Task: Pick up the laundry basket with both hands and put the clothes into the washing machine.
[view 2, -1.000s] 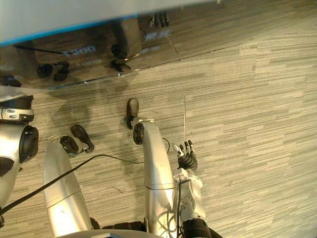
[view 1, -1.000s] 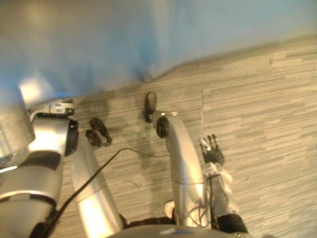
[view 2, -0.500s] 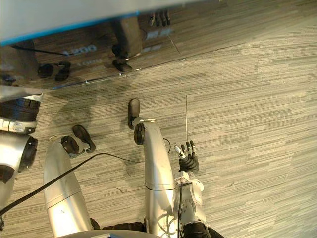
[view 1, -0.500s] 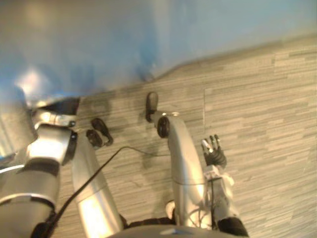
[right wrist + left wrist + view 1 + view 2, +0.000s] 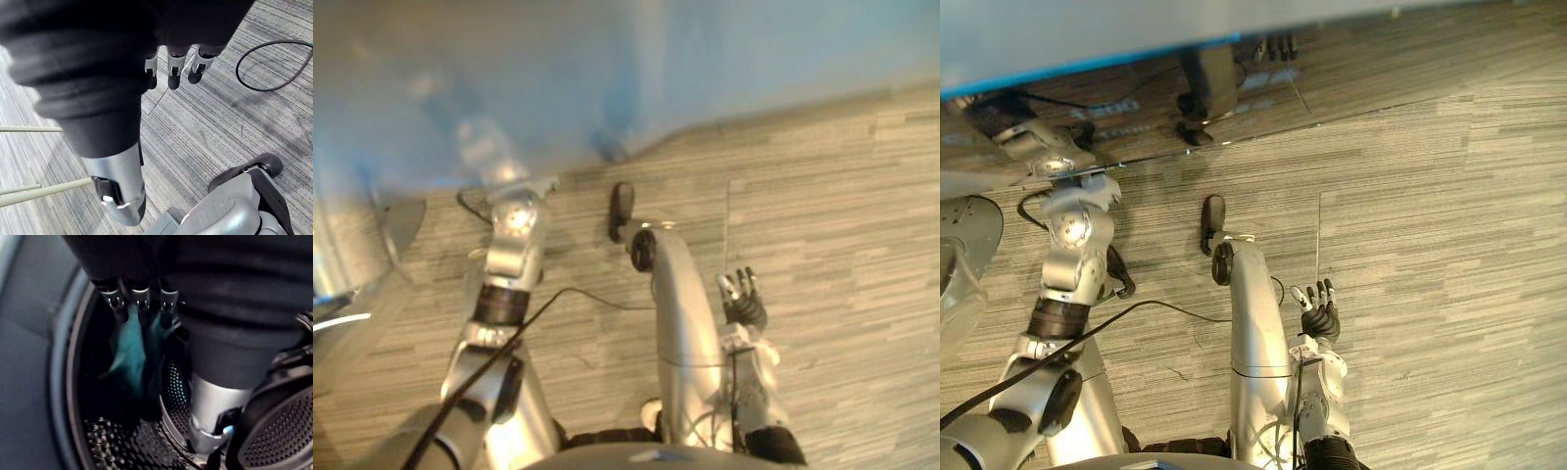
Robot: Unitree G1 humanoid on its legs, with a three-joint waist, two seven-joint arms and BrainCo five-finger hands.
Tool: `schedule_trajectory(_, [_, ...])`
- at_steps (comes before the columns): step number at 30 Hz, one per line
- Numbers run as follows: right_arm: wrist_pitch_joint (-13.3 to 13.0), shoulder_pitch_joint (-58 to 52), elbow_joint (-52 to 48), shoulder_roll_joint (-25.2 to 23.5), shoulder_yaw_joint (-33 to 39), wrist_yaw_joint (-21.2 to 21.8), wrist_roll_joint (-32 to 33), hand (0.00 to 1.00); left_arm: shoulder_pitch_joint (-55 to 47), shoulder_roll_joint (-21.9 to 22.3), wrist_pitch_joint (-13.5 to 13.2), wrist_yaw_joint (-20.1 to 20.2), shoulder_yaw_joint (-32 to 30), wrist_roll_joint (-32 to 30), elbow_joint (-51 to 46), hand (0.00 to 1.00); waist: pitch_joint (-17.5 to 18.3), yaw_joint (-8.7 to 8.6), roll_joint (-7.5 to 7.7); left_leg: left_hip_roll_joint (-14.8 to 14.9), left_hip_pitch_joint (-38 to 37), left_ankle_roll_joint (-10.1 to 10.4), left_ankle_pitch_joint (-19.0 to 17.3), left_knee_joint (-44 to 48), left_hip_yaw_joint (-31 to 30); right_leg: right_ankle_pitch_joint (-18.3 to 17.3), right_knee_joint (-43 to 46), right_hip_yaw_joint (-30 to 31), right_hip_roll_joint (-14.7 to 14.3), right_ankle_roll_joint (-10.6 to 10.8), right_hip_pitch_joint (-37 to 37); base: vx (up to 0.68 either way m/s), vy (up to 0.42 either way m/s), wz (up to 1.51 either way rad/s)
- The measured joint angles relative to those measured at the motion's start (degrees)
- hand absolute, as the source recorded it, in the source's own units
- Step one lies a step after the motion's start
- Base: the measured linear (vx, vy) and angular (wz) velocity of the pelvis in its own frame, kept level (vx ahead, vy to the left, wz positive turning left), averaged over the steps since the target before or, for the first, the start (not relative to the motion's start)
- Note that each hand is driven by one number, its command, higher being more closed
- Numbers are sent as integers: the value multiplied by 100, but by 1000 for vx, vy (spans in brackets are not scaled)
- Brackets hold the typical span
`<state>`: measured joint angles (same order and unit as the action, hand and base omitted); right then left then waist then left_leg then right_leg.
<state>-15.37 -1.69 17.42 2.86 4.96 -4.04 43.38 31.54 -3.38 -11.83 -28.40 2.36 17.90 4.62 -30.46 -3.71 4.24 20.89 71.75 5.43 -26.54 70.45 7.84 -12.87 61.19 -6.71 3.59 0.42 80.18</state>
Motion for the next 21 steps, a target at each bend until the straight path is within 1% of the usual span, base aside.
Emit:
schedule_trajectory(1, [-9, 0, -14, -1, 17, -12, -15, 0, -146, 43, -3, 57, 51, 20, -45, 0, -5, 3, -9, -25, -6, 2, 1, -12, -1, 0, 5, 1, 20, 0, -2, -14, -20, 12])
schedule_trajectory(2, [-35, 0, -41, 1, 42, -27, -55, 0, -487, 111, -3, 220, 190, 173, -173, 0, -19, 32, -33, -55, -23, 6, 4, -40, -1, -1, 5, 16, 24, -1, -11, -17, -22, 12])
schedule_trajectory(4, [-43, -3, -86, 9, 84, -27, -92, 0, -961, 186, -4, 394, 454, 260, -468, 0, -36, 73, -61, -86, -52, 9, 6, -73, 0, -1, 5, 30, 32, -4, -27, -20, -24, 9])
schedule_trajectory(6, [-71, -44, -118, 100, 95, -33, -99, 0, -1464, 254, -3, 778, 765, 289, -635, 0, -74, 153, -127, -174, -113, -4, 67, -154, 3, 8, -2, 47, 75, -21, -54, -25, -29, 11])
schedule_trajectory(7, [-67, -48, -115, 158, 95, -33, -99, 0, -1604, 261, 0, 900, 859, 336, -632, 0, -100, 171, -171, -226, -151, -4, 91, -199, 2, 28, -4, 41, 124, -54, -87, -24, -34, 19])
schedule_trajectory(9, [-68, -49, -109, 237, 96, -33, -103, 0, -1885, 262, 1, 1155, 955, 344, -624, 0, -145, 192, -249, -300, -272, 9, 166, -323, 12, 67, -48, 22, 192, -101, -198, -12, -29, 24])
schedule_trajectory(10, [-66, -56, -62, 249, 132, -34, -108, 0, -2113, 243, 0, 1382, 989, 452, -598, 0, -154, 196, -276, -370, -424, -28, 269, -481, 24, 83, -111, 4, 248, -138, -324, 1, -30, 21])
schedule_trajectory(11, [-64, -63, -56, 249, 144, -33, -108, 0, -2149, 233, -2, 1407, 1007, 454, -576, 0, -154, 205, -277, -385, -467, -17, 287, -524, 25, 95, -133, -1, 256, -161, -365, 7, -45, 20])
schedule_trajectory(12, [-61, -106, -14, 245, 196, -30, -112, 0, -2224, 216, -2, 1542, 1053, 466, -359, 0, -155, 259, -290, -431, -705, 20, 366, -712, 43, 108, -244, -36, 291, -222, -586, 28, -72, 18])
schedule_trajectory(13, [-55, -122, 153, 250, 197, -22, -134, 0, -2221, 216, 1, 1735, 1066, 473, 135, 0, -154, 307, -297, -502, -1144, 51, 486, -1055, 84, 141, -467, -85, 333, -277, -1009, 34, -75, 19])
schedule_trajectory(14, [-50, -123, 193, 247, 199, -22, -159, 0, -2222, 217, 1, 1767, 1065, 472, 240, 0, -153, 311, -299, -524, -1259, 47, 529, -1140, 92, 152, -522, -97, 342, -294, -1122, 47, -84, 25])
schedule_trajectory(15, [-38, -147, 373, 235, 198, -17, -283, 0, -2233, 217, 11, 1877, 1048, 467, 647, 0, -142, 326, -320, -585, -1733, 50, 656, -1514, 142, 166, -789, -170, 392, -310, -1585, 42, -75, 24])
schedule_trajectory(16, [15, -146, 623, 232, 169, -7, -345, 0, -2239, 209, 31, 1977, 998, 465, 1011, 0, -128, 359, -346, -657, -2293, 45, 794, -1984, 198, 229, -1165, -226, 410, -308, -2136, 42, -73, 22])
schedule_trajectory(17, [61, -146, 742, 235, 146, 1, -366, 0, -2258, 209, 44, 2016, 971, 460, 1133, 0, -123, 380, -356, -682, -2581, 36, 883, -2245, 243, 288, -1383, -255, 407, -298, -2419, 45, -65, 15])
schedule_trajectory(18, [117, -148, 1003, 247, 92, 9, -462, 0, -2346, 196, 59, 2110, 864, 438, 1329, 0, -95, 391, -375, -762, -3167, 34, 1081, -2805, 327, 398, -1816, -299, 407, -283, -2970, 48, -43, 11])
schedule_trajectory(19, [182, -154, 1151, 243, 88, 22, -515, 0, -2419, 198, 69, 2171, 786, 415, 1476, 0, -48, 384, -426, -825, -3585, 29, 1225, -3183, 359, 466, -2104, -345, 408, -252, -3384, 88, -38, 12])
schedule_trajectory(20, [202, -156, 1252, 246, 91, 24, -528, 0, -2451, 200, 71, 2199, 732, 395, 1559, 0, -30, 387, -440, -857, -3787, 26, 1279, -3350, 380, 483, -2227, -361, 408, -246, -3572, 116, -20, 12])
schedule_trajectory(21, [318, -217, 1771, 268, 80, 48, -559, 0, -2629, 243, 76, 2301, 392, 218, 2137, 0, 332, 410, -513, -962, -4492, 23, 1491, -4008, 493, 553, -2663, -421, 410, -211, -4201, 185, -7, 14])
